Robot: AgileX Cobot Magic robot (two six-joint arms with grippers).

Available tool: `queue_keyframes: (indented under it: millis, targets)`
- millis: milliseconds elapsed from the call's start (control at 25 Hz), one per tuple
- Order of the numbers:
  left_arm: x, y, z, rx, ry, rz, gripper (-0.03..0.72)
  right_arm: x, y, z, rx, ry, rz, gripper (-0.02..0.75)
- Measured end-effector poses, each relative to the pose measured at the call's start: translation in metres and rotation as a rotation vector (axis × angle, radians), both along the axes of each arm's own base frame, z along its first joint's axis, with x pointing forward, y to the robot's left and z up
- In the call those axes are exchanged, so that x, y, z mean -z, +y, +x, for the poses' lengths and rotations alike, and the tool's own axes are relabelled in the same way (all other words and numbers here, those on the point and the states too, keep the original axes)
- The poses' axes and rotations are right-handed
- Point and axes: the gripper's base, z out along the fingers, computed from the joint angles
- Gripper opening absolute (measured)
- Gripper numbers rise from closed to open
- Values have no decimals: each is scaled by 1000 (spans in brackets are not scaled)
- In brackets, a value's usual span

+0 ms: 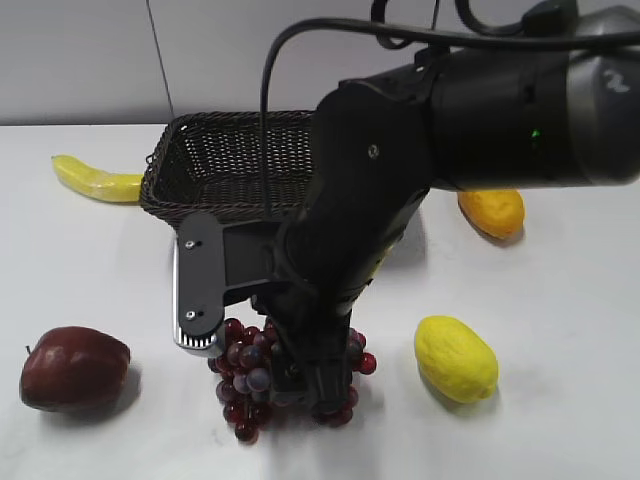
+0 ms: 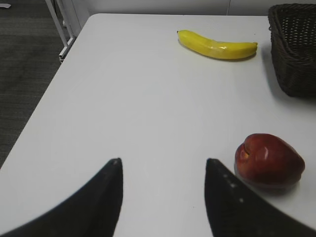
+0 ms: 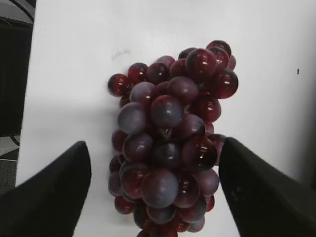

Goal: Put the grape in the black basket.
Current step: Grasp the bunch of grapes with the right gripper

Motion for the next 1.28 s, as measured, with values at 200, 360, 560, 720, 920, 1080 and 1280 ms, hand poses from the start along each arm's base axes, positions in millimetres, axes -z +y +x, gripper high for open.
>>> queue_keyframes:
  millis: [200,360,560,720,920,1080,1280]
  targets:
    - [0,0,0,0,0,0,492,14,5,7,32,-28,6,609]
    - [0,0,0,0,0,0,492,25,7,11,58,-38,-4,600]
    - [0,0,0,0,0,0,492,35,8,13,56,-29,-32,595]
    - [0,0,0,0,0,0,492,48,9,13,57,-11,-57,595]
    - [0,0,0,0,0,0,492,52,9,13,57,-6,-65,545]
    - [0,0,0,0,0,0,492,52,9,13,57,-6,-65,388]
    - [0,0,0,0,0,0,492,52,8,13,101,22,-74,362]
